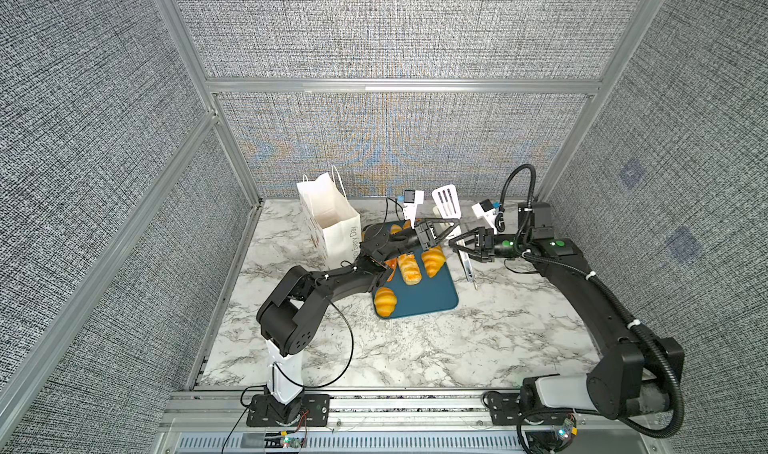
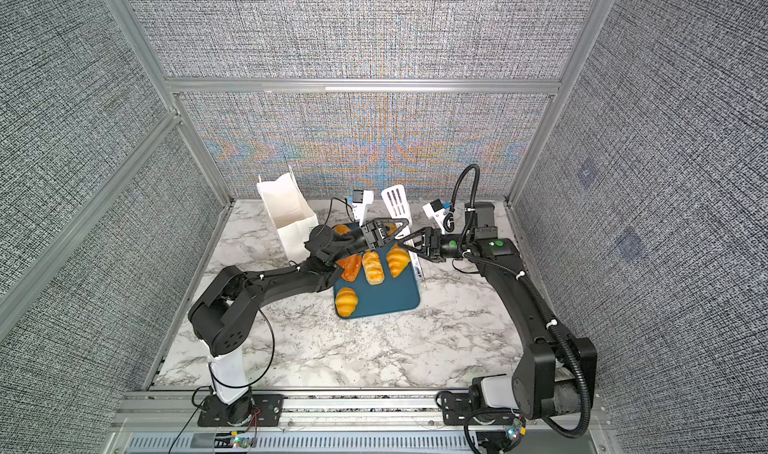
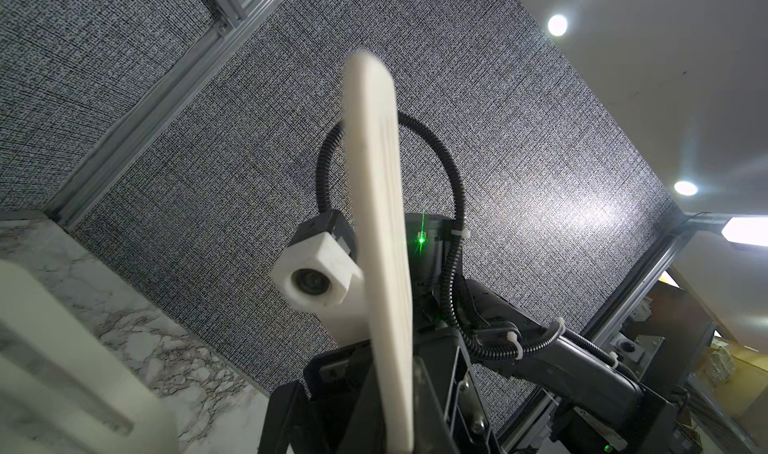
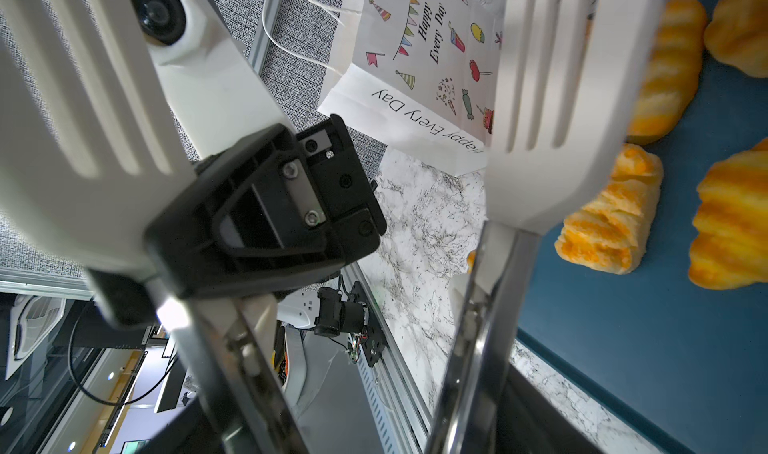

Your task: Place the fake bread into the paper bag

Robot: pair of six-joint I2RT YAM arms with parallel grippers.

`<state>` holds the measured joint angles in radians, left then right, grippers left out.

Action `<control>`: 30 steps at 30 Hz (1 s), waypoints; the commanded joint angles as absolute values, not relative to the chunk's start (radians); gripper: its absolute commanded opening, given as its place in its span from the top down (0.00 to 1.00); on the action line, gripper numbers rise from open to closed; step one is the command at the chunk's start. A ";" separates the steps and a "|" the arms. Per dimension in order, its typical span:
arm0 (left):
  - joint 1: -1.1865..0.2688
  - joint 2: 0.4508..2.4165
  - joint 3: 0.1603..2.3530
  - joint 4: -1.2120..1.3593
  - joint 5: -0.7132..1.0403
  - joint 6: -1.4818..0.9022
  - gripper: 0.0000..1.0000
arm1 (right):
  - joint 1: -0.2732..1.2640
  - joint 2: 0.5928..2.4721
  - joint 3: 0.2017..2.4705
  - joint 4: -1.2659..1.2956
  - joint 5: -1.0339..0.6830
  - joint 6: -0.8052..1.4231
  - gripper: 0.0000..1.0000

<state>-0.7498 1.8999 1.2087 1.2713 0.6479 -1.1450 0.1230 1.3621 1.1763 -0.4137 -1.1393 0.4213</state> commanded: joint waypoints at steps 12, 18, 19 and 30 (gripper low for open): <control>-0.793 1.920 1.255 1.413 0.609 -1.178 0.92 | 0.120 1.347 1.158 -0.311 -1.121 0.490 0.18; -0.808 1.898 1.234 1.387 0.598 -1.155 0.92 | 0.111 1.347 1.161 -0.309 -1.066 0.475 0.17; -0.808 1.895 1.228 1.380 0.595 -1.150 0.92 | 0.110 1.348 1.162 -0.311 -1.057 0.472 0.17; -0.829 1.903 1.229 1.398 0.579 -1.141 0.92 | 0.105 1.367 1.183 -0.303 -1.029 0.460 0.18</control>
<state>-0.8112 1.9018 1.2194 1.2736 0.5007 -1.1320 0.1108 1.3594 1.1740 -0.3332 -1.1091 0.4393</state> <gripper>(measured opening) 0.115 0.823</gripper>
